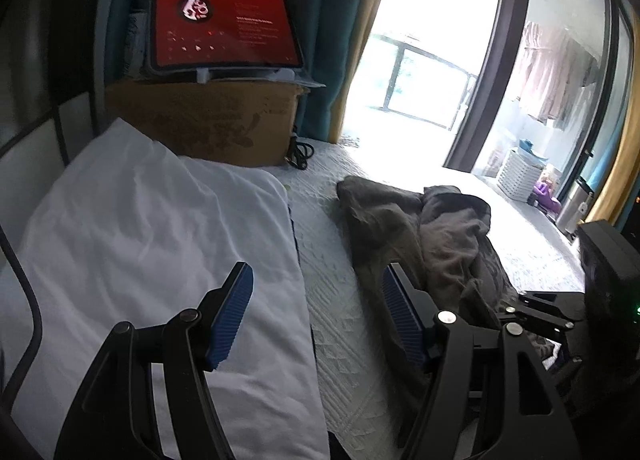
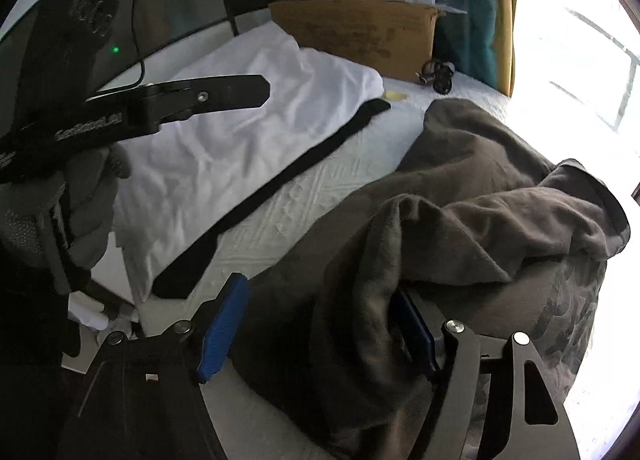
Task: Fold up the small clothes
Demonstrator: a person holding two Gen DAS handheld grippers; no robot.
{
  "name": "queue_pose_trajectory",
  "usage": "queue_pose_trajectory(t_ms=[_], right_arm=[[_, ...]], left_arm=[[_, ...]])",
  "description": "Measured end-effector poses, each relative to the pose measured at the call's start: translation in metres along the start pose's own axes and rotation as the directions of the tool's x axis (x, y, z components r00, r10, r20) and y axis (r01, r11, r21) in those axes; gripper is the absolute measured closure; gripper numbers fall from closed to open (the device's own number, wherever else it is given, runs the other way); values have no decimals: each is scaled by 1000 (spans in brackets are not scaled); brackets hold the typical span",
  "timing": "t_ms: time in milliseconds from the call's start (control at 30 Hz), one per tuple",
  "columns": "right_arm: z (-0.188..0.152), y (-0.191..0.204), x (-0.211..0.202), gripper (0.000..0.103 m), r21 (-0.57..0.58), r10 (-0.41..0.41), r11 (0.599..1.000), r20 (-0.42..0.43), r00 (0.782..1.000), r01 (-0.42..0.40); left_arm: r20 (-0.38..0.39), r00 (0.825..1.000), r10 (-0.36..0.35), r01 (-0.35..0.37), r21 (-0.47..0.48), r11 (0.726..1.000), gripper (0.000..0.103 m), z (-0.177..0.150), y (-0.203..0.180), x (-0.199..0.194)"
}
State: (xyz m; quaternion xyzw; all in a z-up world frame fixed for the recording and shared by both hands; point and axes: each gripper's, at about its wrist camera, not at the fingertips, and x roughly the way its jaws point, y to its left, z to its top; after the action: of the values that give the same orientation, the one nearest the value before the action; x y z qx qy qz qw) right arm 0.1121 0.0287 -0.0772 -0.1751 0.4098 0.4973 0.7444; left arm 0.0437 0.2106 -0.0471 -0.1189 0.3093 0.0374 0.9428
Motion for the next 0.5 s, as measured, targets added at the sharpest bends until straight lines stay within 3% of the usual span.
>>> queue_pose_trajectory(t_ms=[267, 500], right_arm=[[-5, -41, -43, 29, 129, -55, 991, 85, 995, 44], [-27, -89, -69, 29, 230, -141, 967, 108, 984, 113]], left_arm=[[-4, 1000, 9, -9, 24, 1000, 35, 12, -26, 5], [-52, 997, -60, 67, 140, 988, 35, 21, -91, 30]])
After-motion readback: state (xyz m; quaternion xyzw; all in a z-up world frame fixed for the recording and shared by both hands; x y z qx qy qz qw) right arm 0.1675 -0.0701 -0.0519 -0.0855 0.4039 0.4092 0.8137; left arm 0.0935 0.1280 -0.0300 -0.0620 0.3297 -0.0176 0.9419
